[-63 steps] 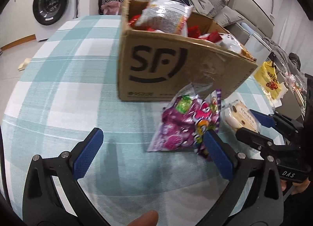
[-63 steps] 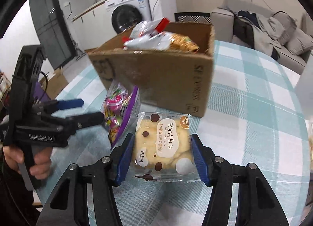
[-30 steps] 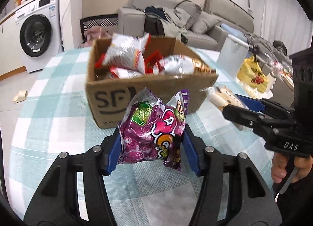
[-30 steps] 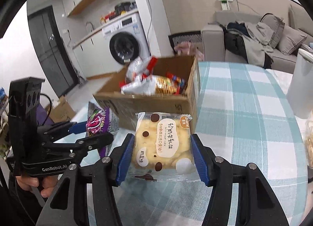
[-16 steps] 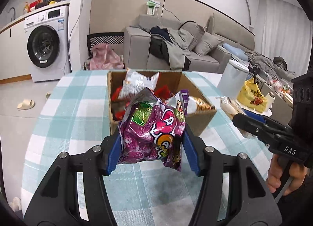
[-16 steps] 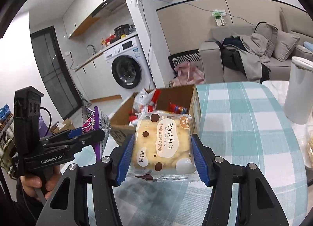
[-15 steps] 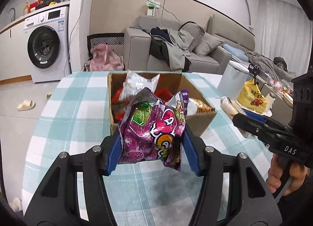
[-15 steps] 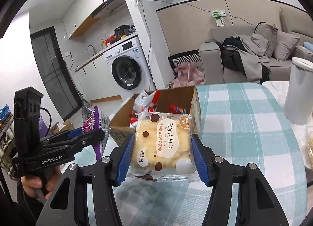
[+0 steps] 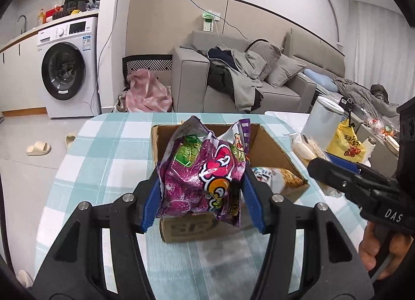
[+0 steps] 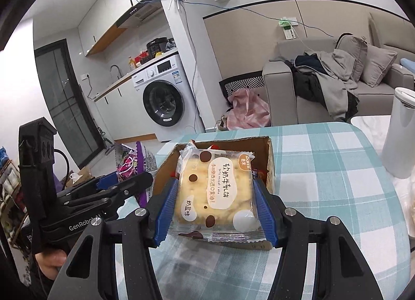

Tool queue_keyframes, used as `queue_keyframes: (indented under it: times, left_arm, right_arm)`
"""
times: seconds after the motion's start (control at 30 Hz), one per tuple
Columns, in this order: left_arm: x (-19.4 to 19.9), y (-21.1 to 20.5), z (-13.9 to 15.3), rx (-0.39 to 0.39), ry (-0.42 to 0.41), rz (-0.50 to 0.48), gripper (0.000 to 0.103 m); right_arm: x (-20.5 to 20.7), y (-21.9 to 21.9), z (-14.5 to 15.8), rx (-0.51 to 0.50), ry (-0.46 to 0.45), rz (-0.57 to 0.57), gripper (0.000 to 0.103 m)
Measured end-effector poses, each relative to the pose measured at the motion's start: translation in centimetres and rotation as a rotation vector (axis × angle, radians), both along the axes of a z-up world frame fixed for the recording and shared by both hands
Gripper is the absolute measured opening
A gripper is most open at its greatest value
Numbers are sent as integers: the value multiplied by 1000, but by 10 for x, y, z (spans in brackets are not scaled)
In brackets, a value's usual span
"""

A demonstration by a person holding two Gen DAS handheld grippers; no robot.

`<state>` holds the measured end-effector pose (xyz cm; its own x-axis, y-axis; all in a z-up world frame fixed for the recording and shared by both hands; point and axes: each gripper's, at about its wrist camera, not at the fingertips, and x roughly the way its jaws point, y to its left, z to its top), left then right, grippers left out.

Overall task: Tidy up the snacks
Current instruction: 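Carry both packs over the box and lower them inside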

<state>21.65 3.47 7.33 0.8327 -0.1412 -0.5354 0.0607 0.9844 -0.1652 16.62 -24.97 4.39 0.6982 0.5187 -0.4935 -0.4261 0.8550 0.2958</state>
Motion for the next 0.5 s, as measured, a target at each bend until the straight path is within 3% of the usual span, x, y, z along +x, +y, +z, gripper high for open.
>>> queue_keyframes:
  times: [0.5]
  left_arm:
    - [48, 1, -33, 3, 0, 3, 55]
  right_arm:
    - [44, 15, -20, 48, 33, -82, 58]
